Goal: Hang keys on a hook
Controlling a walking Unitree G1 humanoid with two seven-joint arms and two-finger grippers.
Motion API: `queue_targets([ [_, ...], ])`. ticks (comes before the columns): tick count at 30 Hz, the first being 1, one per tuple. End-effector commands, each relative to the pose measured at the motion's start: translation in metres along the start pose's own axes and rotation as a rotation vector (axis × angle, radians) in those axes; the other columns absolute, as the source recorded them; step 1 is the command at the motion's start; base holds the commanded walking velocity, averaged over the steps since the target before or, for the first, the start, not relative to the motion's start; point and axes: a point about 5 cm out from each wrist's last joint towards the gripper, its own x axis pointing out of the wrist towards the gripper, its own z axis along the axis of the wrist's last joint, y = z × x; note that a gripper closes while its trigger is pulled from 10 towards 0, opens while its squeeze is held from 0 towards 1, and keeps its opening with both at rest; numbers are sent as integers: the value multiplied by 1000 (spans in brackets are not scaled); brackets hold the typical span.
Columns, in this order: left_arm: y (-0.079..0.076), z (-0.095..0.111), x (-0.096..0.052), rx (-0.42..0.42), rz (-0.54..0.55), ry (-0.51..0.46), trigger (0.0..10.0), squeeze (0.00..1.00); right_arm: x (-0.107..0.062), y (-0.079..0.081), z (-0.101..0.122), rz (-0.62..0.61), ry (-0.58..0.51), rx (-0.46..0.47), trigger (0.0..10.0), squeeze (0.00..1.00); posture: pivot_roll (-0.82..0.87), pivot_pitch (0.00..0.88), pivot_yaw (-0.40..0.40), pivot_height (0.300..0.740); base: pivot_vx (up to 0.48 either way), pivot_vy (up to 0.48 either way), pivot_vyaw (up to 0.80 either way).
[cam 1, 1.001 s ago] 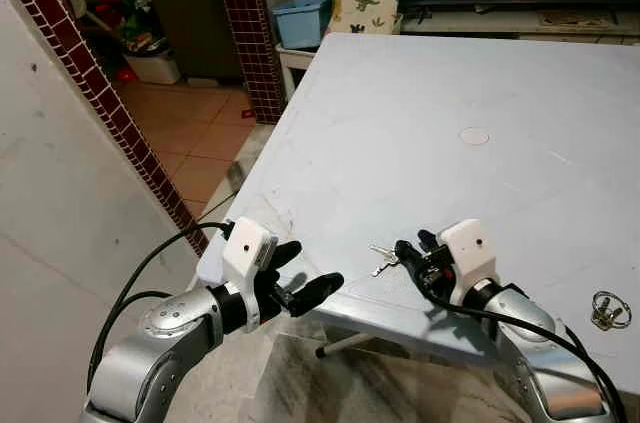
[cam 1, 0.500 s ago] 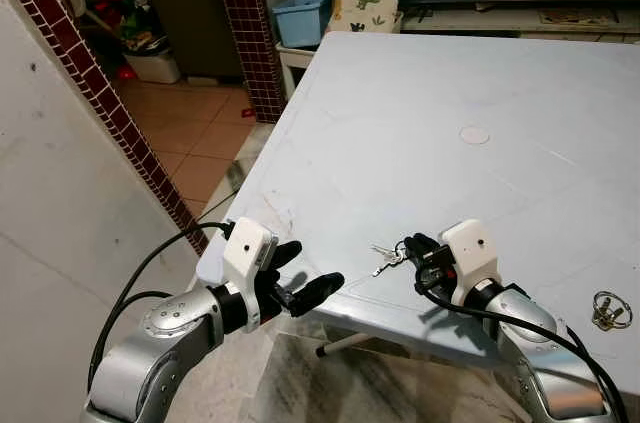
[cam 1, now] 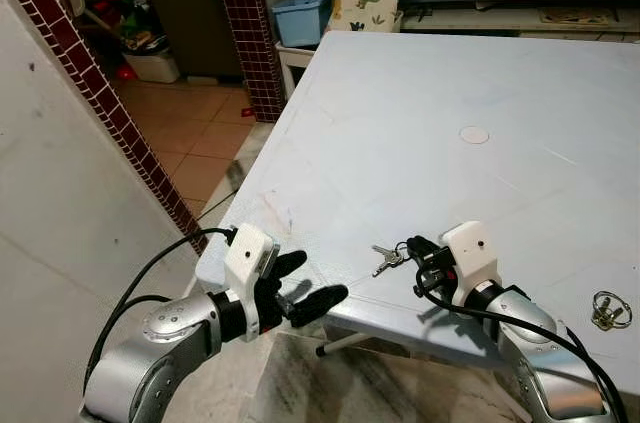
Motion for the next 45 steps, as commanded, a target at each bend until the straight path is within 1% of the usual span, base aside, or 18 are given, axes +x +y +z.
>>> queue_targets([
  [1,-1,-1,-4,17,-9,22,10000,0,2,0,5,-4,-21,-12,0,0,33,64,132,740,0,0,0],
  [3,0,-1,-4,19,-8,24,10000,0,2,-2,6,-14,-30,-13,0,0,33,64,132,740,0,0,0],
  [6,1,0,-5,25,-5,26,10000,0,4,-6,17,-45,-73,-21,0,0,33,64,132,740,0,0,0],
  [12,5,3,-1,42,26,2,10000,0,6,-21,50,-123,-190,-63,0,0,27,48,129,740,0,0,0],
  [14,5,3,0,43,31,-4,10000,0,8,-26,65,-156,-238,-81,0,0,22,42,125,740,0,0,0],
  [15,5,3,1,45,33,-7,10000,0,9,-32,80,-183,-287,-95,0,0,22,42,125,740,0,0,0],
  [19,5,3,2,46,37,-12,10000,0,11,-38,100,-206,-345,-119,0,0,23,38,121,740,0,0,0],
  [27,5,2,3,46,45,-17,10000,0,13,-42,116,-225,-388,-148,0,0,22,34,118,740,0,0,0],
  [29,6,3,3,52,54,-20,10000,0,12,-44,124,-254,-414,-180,0,0,19,34,120,740,0,0,0],
  [30,7,3,3,59,65,-25,10000,0,12,-45,127,-277,-425,-223,0,0,19,34,120,740,0,0,0],
  [31,11,5,4,66,102,-39,10000,0,11,-44,134,-324,-447,-340,0,0,15,34,123,740,0,0,0],
  [32,14,6,5,79,128,-49,10000,0,11,-43,139,-360,-466,-402,0,0,15,34,123,740,0,0,0],
  [36,16,8,8,86,161,-69,10000,0,12,-39,144,-416,-487,-532,0,0,12,33,125,740,0,0,0],
  [38,15,8,9,88,152,-67,10000,0,16,-32,145,-446,-488,-661,0,0,12,33,125,740,0,0,0],
  [39,14,8,10,89,150,-67,10000,0,16,-31,146,-449,-494,-667,0,0,12,33,125,740,0,0,0],
  [40,14,8,10,90,148,-66,10000,0,19,-29,146,-470,-493,-716,0,0,15,30,130,740,0,0,0],
  [41,14,8,10,91,147,-66,10000,0,19,-28,146,-476,-496,-737,0,0,15,30,130,740,0,0,0],
  [45,14,7,10,96,150,-67,10000,0,22,-26,144,-494,-501,-788,0,0,18,31,134,740,0,0,0],
])
